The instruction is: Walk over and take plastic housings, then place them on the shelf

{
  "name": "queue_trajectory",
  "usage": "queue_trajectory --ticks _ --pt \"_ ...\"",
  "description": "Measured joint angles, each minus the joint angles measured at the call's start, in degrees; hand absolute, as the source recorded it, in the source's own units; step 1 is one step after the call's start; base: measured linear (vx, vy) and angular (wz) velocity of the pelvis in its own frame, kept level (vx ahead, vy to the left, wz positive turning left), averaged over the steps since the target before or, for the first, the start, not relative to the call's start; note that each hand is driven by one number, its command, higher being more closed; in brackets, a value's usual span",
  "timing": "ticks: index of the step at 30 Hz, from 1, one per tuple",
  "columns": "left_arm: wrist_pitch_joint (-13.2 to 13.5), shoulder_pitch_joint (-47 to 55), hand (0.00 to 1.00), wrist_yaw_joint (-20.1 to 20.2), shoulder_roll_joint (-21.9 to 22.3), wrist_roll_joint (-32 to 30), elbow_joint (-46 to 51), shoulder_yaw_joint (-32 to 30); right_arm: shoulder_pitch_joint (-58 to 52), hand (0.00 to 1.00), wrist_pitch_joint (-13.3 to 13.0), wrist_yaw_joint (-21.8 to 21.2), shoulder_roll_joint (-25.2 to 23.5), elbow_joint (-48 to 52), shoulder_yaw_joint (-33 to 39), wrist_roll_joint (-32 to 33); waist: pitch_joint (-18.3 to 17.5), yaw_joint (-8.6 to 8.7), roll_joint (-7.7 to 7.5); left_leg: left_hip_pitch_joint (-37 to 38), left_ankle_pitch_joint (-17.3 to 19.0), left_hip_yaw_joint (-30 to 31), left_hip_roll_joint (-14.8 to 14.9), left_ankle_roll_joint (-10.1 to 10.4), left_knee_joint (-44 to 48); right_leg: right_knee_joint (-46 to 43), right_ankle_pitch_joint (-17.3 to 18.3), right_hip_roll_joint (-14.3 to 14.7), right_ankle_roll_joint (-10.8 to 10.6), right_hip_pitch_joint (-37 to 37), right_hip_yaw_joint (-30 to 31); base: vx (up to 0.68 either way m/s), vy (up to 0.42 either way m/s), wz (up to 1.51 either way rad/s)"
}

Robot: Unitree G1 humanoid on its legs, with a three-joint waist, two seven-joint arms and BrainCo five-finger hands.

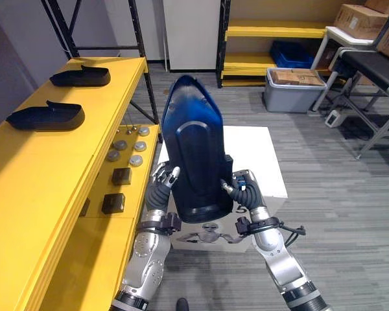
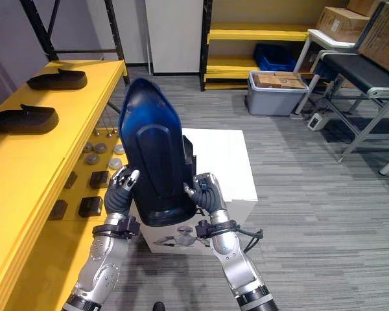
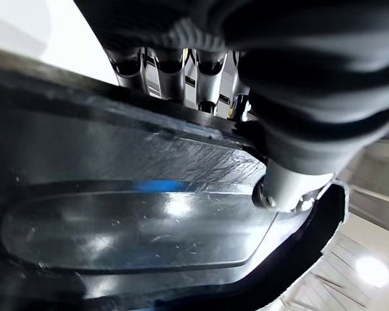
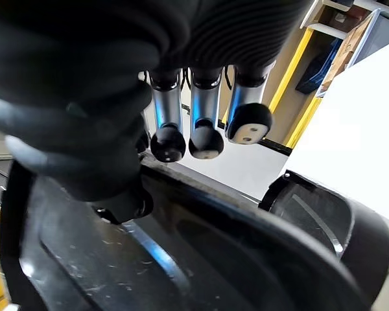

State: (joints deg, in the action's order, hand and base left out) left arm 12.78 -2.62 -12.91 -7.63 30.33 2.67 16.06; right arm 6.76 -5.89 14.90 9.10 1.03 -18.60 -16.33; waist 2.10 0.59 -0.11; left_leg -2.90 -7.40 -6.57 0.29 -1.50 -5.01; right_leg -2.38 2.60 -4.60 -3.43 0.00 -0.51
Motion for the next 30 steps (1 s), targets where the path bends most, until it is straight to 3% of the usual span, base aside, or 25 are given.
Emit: queue_trajectory --ticks 1,2,9,18,20,25,30 --pt "-0.1 0.0 1.00 -0.2 0.0 0.0 0.0 0.0 0.0 1.00 0.0 0.0 0.0 0.0 0.0 0.0 0.0 0.00 -0.01 0.0 0.0 0.0 0.0 0.0 0.0 0.0 0.0 0.0 0.0 0.0 0.0 0.00 0.000 0.00" --pt "-0.3 0.0 1.00 -0.4 -0.1 0.0 -0.1 0.0 0.0 0.00 -0.5 0.0 0.0 0.0 0.0 0.0 0.0 -0.02 -0.01 0.0 0.0 0.0 0.1 0.0 0.0 0.0 0.0 0.1 0.0 0.0 0.0 0.00 0.000 0.00" --pt "-1.1 0.0 1.00 -0.4 -0.1 -0.5 -0.2 -0.1 0.0 0.00 -1.1 -0.7 -0.3 0.3 0.7 0.4 -0.1 -0.02 -0.03 0.1 -0.1 0.0 0.0 0.1 0.0 -0.3 0.0 0.1 0.0 0.0 -0.1 0.00 0.000 0.00" --pt "-2.9 2.0 1.00 2.5 3.3 -8.7 1.5 -3.2 0.0 0.00 -3.8 -7.2 -2.7 7.6 8.0 17.5 -0.1 -0.02 -0.02 0.4 -0.5 0.2 0.0 0.1 -0.2 -1.1 0.1 0.1 0.0 -0.1 -0.2 0.00 0.000 0.00" --pt "-3.1 2.7 1.00 2.9 4.0 -9.9 1.9 -4.2 -0.2 0.00 -4.5 -8.0 -3.1 9.4 11.1 21.1 -0.1 0.05 0.00 0.5 -0.4 0.2 0.0 0.3 -0.2 -1.1 0.1 0.1 -0.1 -0.1 -0.2 0.00 0.000 0.00" --pt "-3.2 8.4 1.00 3.6 4.1 -13.3 4.2 -11.9 -3.2 0.00 -6.6 -7.0 -2.6 9.4 30.1 29.5 -0.1 0.17 0.01 0.5 -0.3 0.1 0.0 0.4 -0.3 -1.0 0.1 0.1 -0.1 0.0 -0.2 0.00 0.000 0.00" --pt "-3.4 11.5 1.00 3.4 4.3 -14.3 8.1 -16.9 -9.7 0.00 -6.5 -6.9 -1.8 -3.6 36.8 30.2 -0.4 0.58 0.05 0.4 -0.2 0.1 0.0 0.5 -0.3 -0.8 0.1 0.1 -0.1 -0.1 -0.2 0.00 0.000 0.00"
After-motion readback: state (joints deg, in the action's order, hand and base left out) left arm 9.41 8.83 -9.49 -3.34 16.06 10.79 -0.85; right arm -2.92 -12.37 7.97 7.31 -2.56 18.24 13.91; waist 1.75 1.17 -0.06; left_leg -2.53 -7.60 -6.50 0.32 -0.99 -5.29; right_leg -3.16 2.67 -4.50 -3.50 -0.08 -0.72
